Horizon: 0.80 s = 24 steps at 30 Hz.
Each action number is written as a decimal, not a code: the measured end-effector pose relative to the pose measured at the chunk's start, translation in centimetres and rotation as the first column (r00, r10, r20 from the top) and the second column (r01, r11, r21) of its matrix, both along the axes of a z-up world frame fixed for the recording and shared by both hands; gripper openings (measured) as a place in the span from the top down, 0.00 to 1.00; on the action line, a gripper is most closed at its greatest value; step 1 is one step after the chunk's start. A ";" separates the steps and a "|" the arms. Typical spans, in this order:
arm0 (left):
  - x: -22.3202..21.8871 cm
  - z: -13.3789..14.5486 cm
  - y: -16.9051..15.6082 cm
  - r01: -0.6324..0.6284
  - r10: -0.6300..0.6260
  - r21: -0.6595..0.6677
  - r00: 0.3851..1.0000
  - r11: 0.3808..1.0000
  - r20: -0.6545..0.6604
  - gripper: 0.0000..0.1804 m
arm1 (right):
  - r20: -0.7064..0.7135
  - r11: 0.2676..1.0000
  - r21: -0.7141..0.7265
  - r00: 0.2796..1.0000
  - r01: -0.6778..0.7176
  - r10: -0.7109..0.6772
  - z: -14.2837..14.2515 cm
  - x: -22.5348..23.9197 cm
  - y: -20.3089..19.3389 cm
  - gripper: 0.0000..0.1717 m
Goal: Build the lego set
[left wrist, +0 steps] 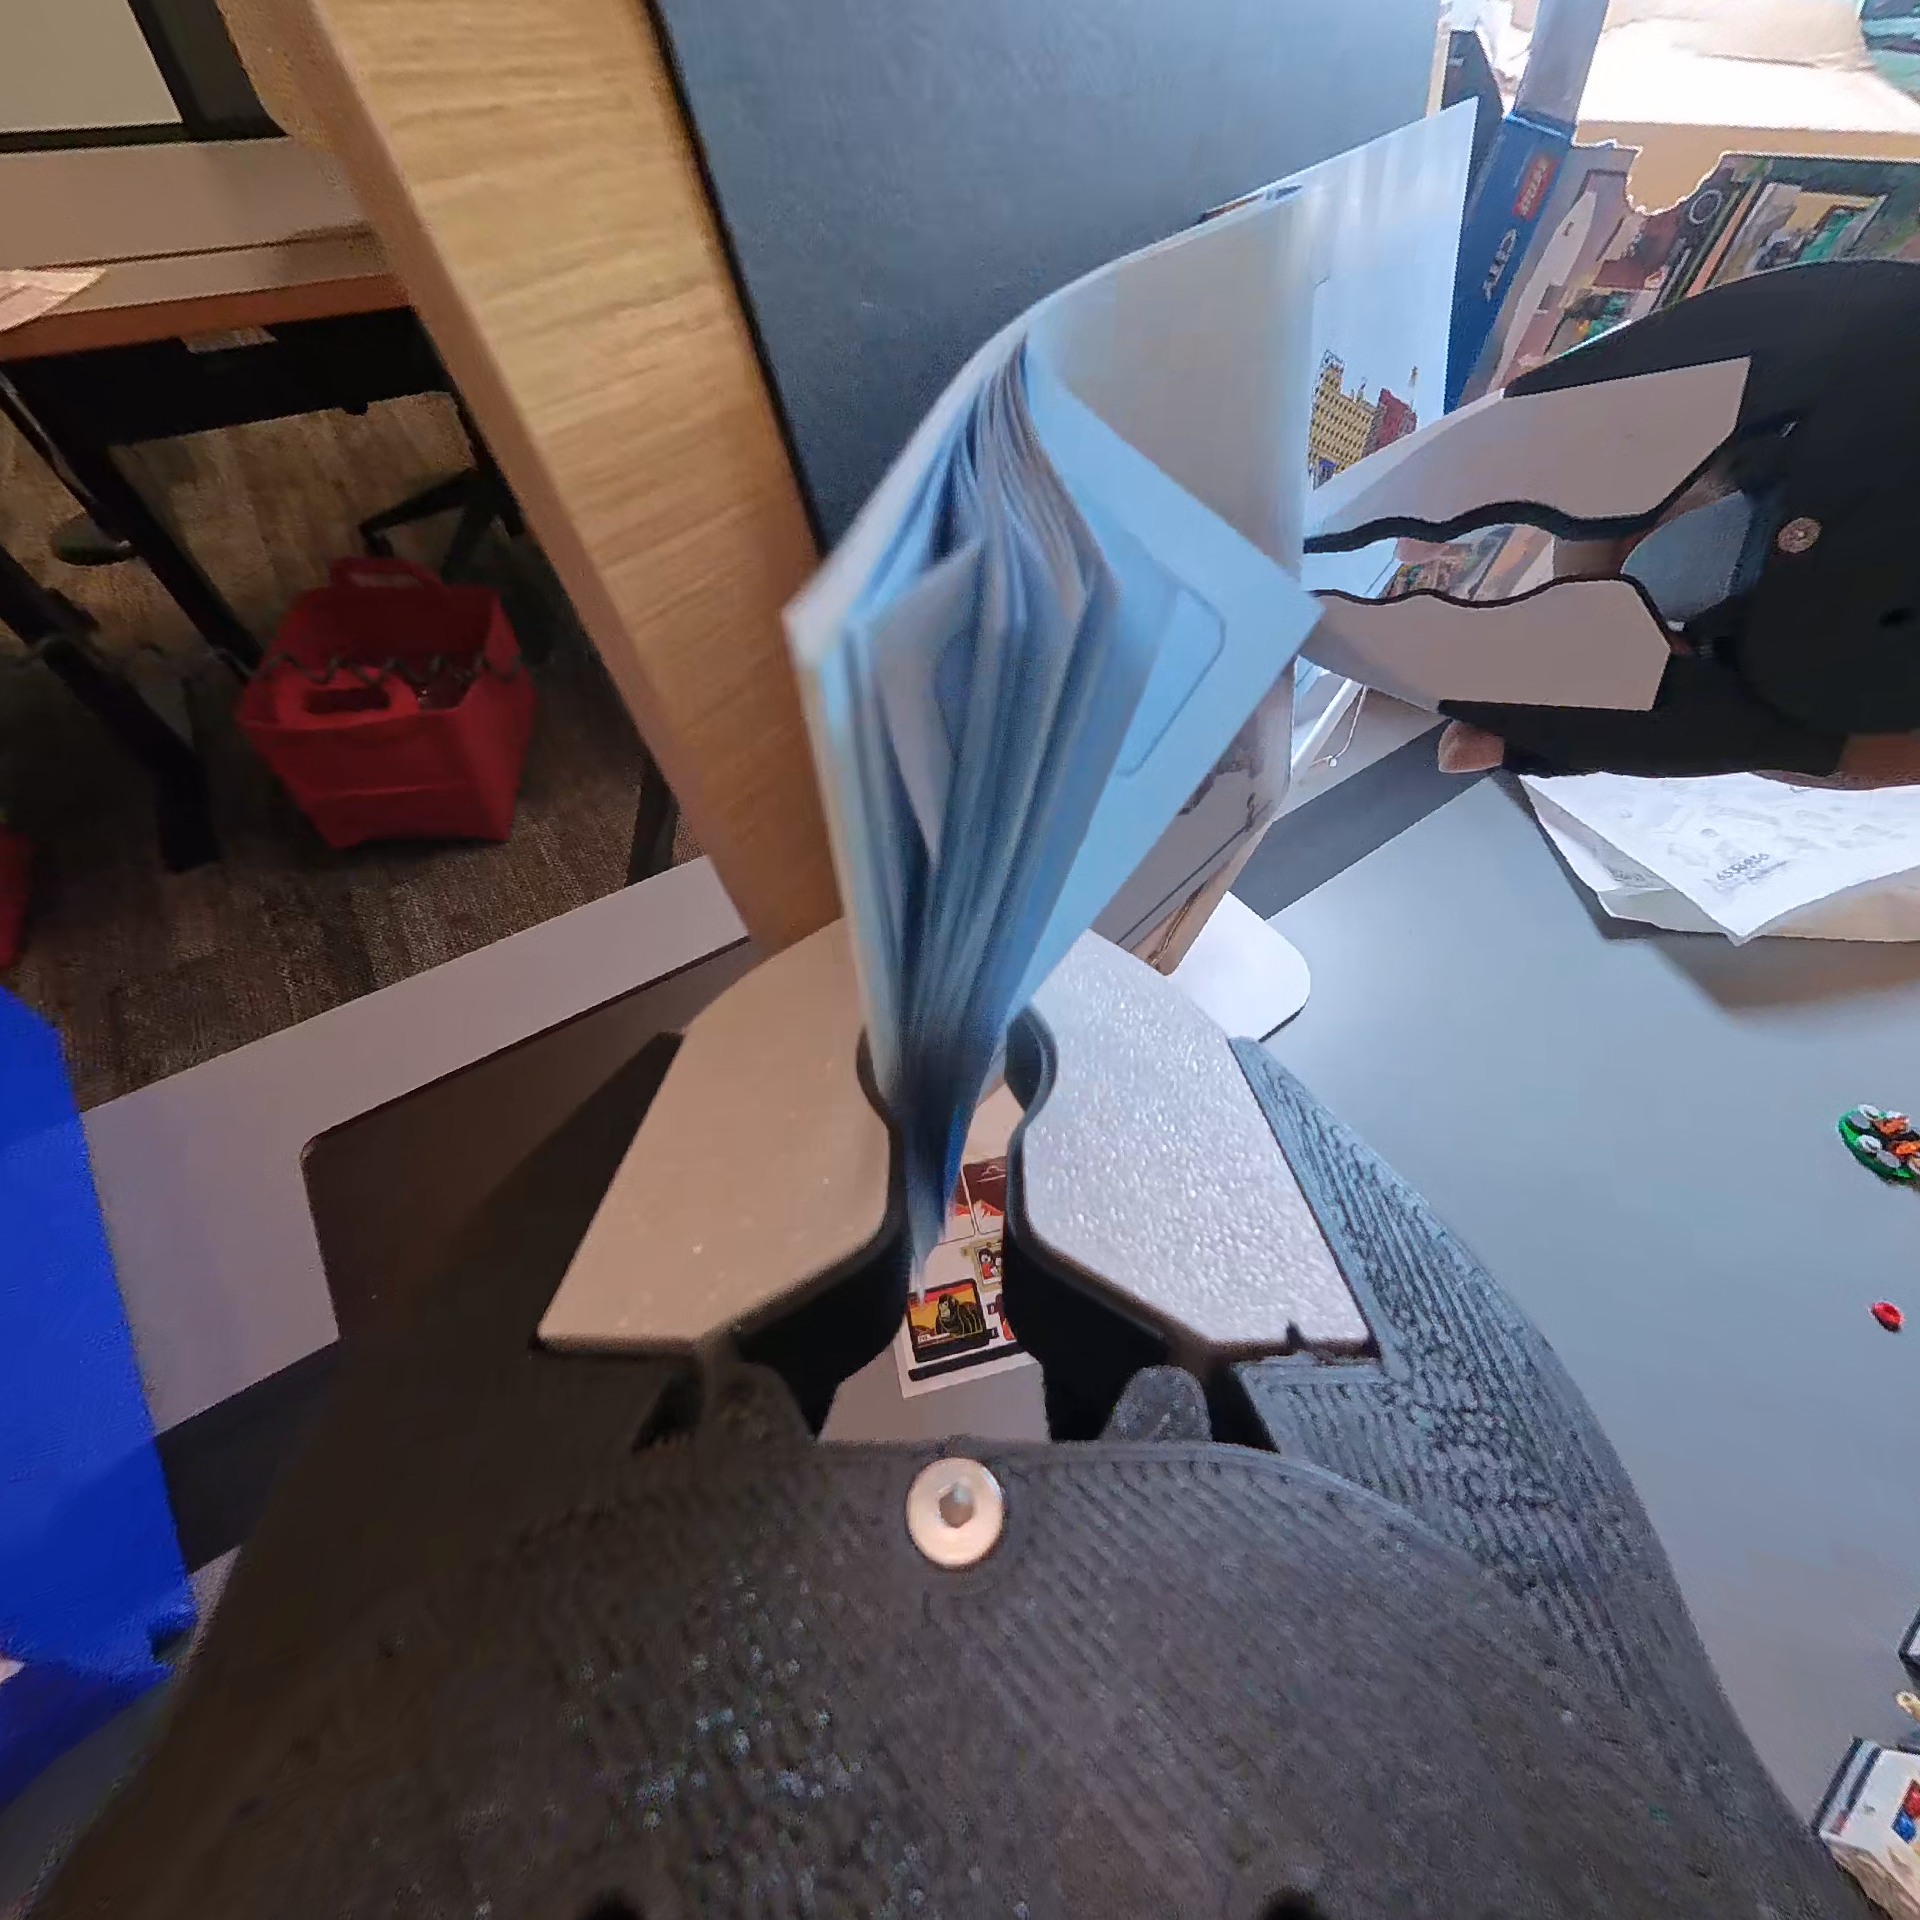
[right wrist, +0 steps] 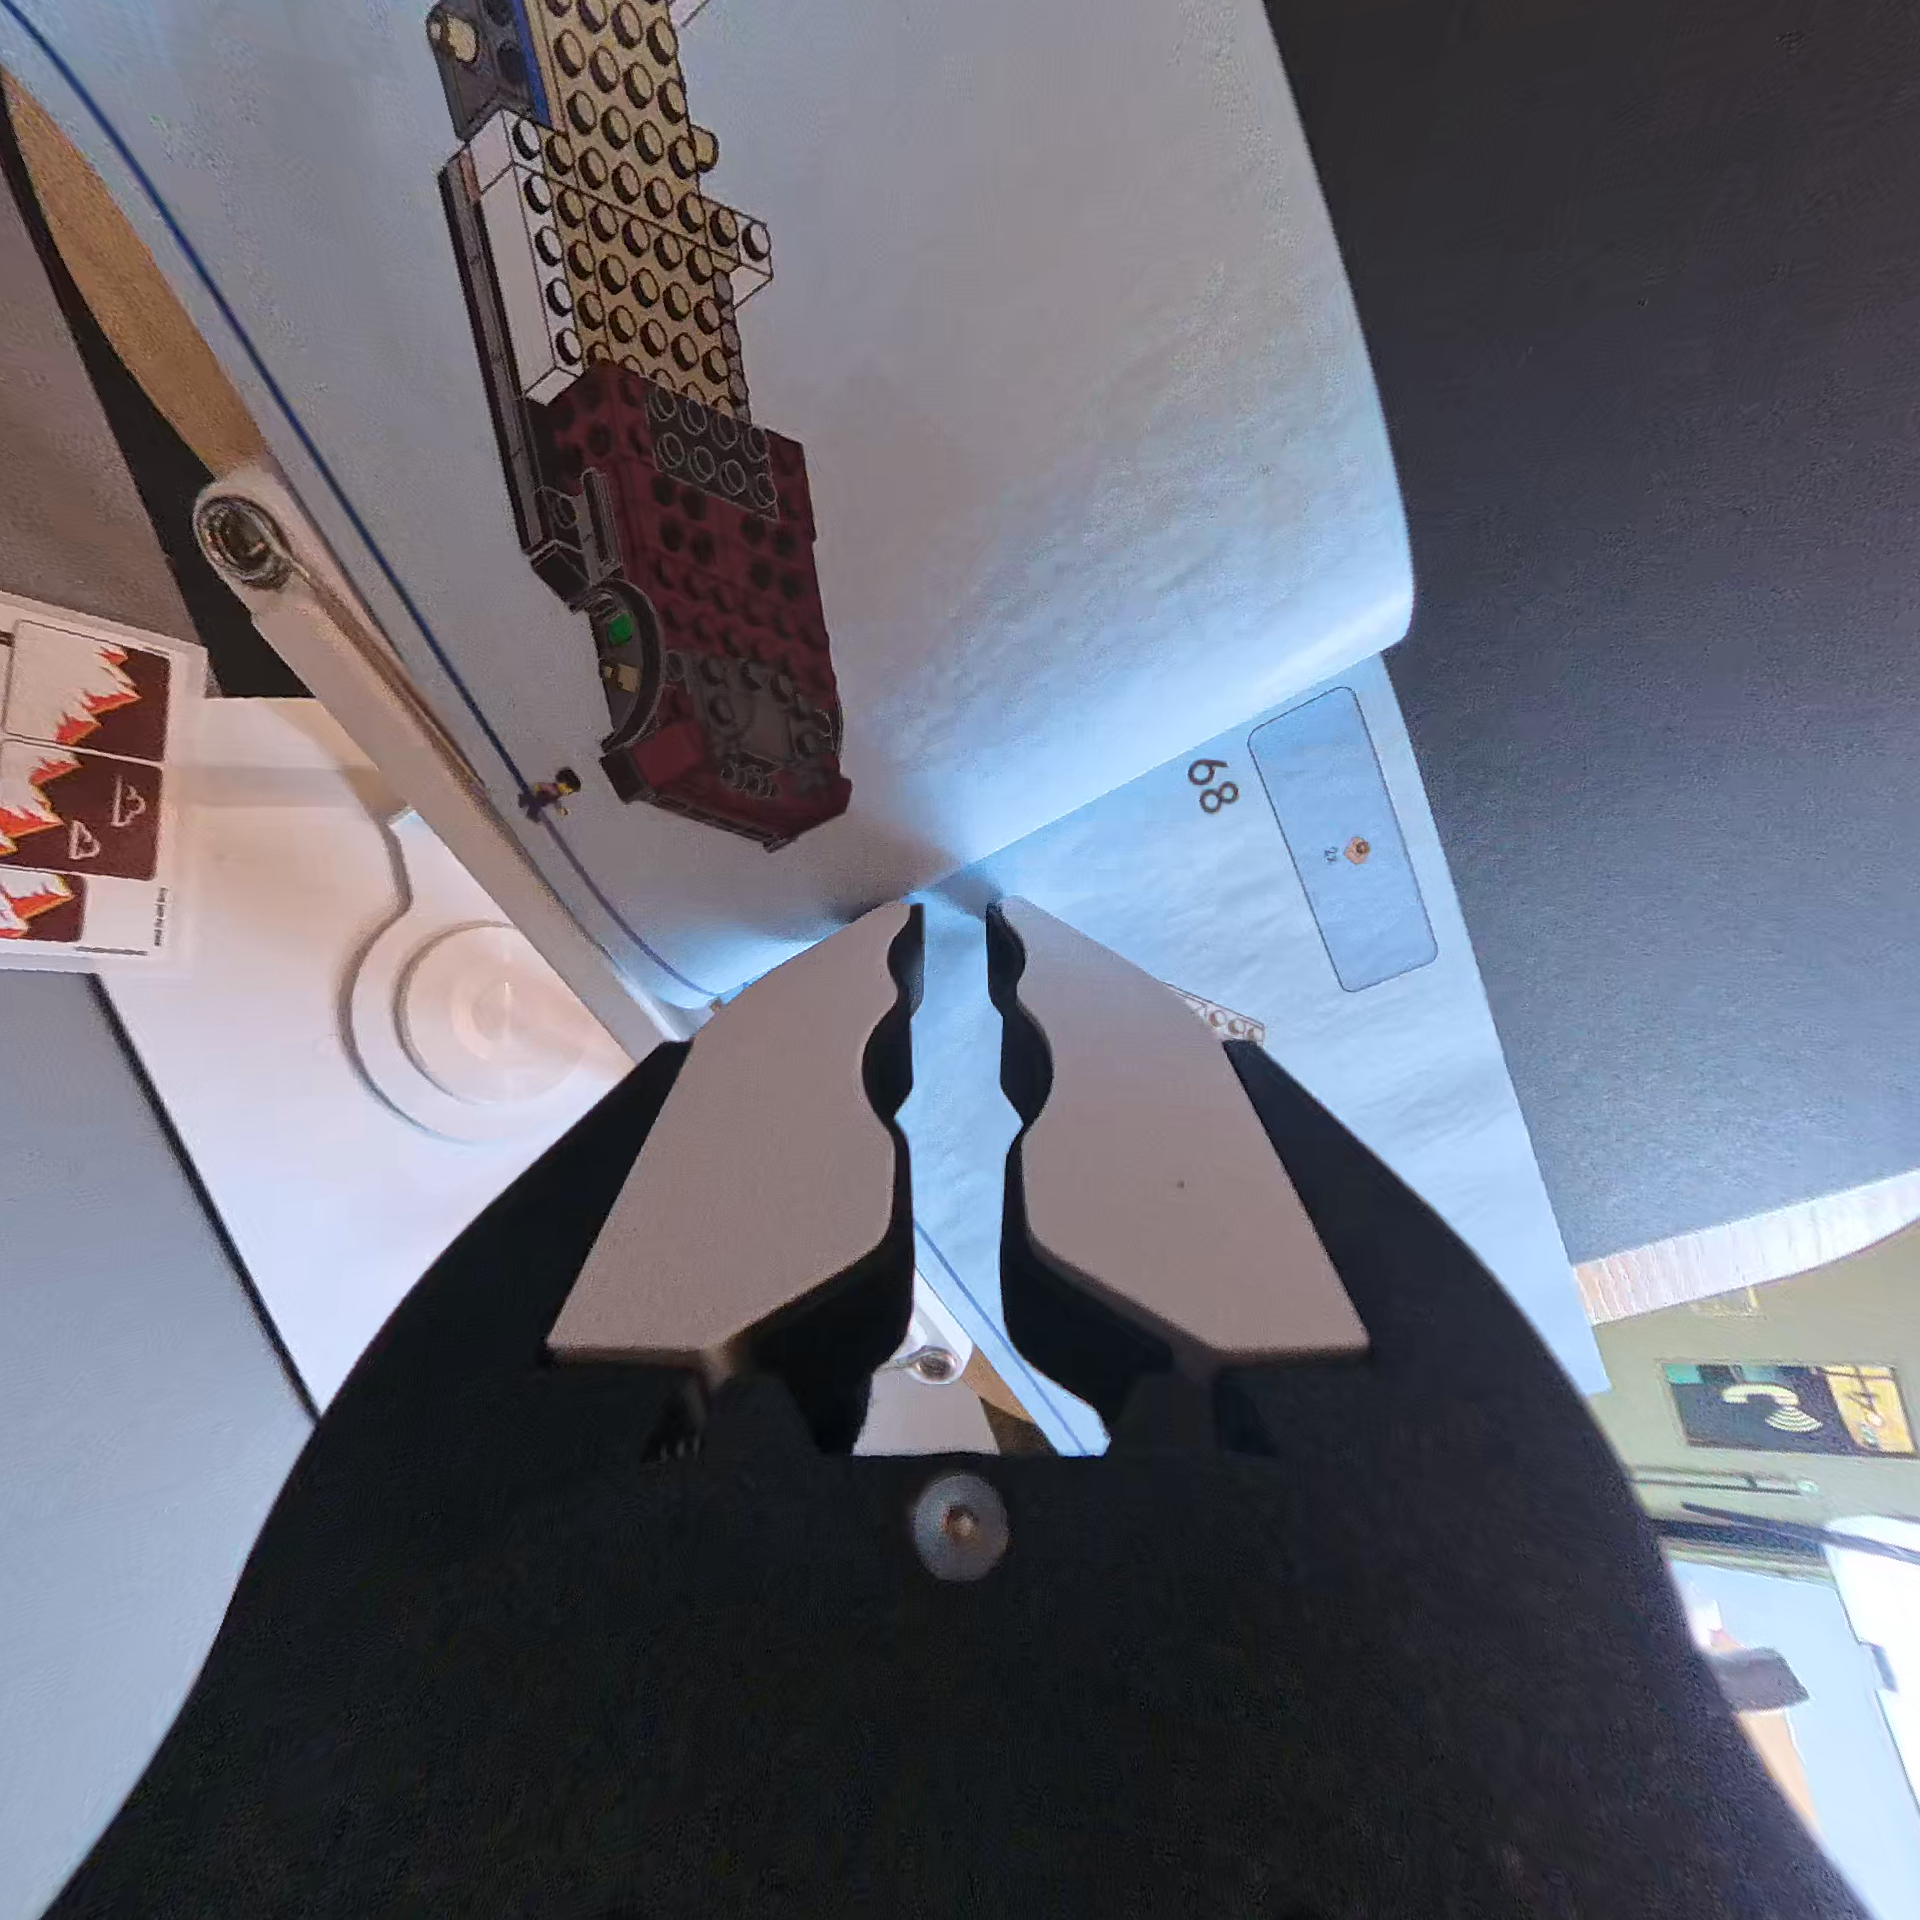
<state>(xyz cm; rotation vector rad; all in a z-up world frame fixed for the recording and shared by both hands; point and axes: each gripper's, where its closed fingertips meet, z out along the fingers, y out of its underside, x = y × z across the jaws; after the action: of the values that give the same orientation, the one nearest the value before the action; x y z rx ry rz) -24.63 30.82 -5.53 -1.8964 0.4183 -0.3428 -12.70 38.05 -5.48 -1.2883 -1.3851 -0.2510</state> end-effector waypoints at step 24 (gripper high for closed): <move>-2.2 0.8 -1.5 -0.068 0.067 0.022 0.997 0.997 0.049 0.98 | -0.222 0.995 -0.102 0.975 -0.018 -0.005 -0.4 -1.7 -2.4 0.92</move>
<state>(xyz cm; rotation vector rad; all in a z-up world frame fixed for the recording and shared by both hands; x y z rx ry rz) -26.84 29.36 -4.73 -1.8712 0.3243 -0.3367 -14.43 35.60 -5.83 -1.3527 -1.2238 -0.0287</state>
